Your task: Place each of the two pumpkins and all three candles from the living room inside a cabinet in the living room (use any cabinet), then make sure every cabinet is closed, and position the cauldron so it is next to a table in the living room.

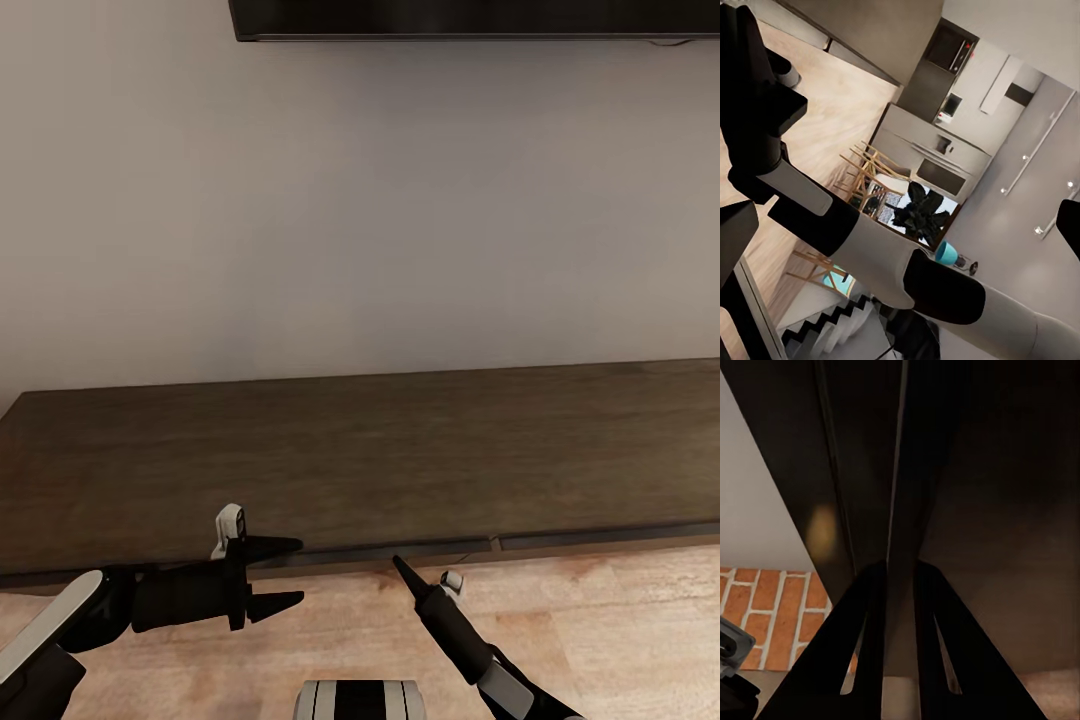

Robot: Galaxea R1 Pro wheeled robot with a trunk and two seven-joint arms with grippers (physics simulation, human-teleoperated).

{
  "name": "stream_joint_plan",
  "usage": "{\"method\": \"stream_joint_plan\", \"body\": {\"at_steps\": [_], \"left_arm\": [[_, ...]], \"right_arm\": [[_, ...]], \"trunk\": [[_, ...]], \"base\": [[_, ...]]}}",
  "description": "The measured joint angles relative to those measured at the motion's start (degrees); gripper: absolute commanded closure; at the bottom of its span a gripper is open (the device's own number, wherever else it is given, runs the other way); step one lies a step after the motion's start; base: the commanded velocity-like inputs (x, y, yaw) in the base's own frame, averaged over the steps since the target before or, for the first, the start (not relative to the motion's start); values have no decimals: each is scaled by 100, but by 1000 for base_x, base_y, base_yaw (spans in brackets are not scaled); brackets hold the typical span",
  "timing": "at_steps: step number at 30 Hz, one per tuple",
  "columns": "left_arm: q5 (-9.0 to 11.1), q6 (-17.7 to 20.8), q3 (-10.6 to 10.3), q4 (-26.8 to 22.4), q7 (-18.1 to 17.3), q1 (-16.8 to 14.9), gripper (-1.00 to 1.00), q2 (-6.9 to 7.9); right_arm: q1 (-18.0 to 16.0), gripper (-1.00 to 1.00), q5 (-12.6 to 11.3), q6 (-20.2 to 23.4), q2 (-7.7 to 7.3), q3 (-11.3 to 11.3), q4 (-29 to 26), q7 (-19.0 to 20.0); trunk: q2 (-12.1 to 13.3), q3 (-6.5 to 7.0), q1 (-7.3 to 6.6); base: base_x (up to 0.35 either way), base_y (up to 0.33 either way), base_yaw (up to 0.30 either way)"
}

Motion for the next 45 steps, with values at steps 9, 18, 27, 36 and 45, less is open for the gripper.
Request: {"method": "stream_joint_plan", "body": {"at_steps": [9, 18, 27, 36, 45], "left_arm": [[0, 0, 1, 0, 1, 0, -100, 0], [0, 0, 0, 0, 2, 0, -100, 0], [0, 0, -6, 0, 2, 0, -100, 0], [0, 0, -9, 0, 2, 0, -100, -2], [0, 0, -9, 0, 2, 0, -100, -2]], "right_arm": [[0, 100, 0, -4, 0, 1, 0, 0], [1, 100, -6, -4, 0, 6, -1, -6], [-2, 100, -12, 5, 1, -18, -2, -11], [-2, 100, -13, 10, 1, -34, -2, -11], [-2, 100, -16, 9, 0, -54, -2, -12]], "trunk": [[0, 0, 0], [0, 0, 0], [0, 0, 1], [0, 0, 0], [0, 0, 1]], "base": [[0, 0, 0], [0, 0, 0], [-83, 0, 0], [-64, 0, 0], [-84, 0, 0]]}}
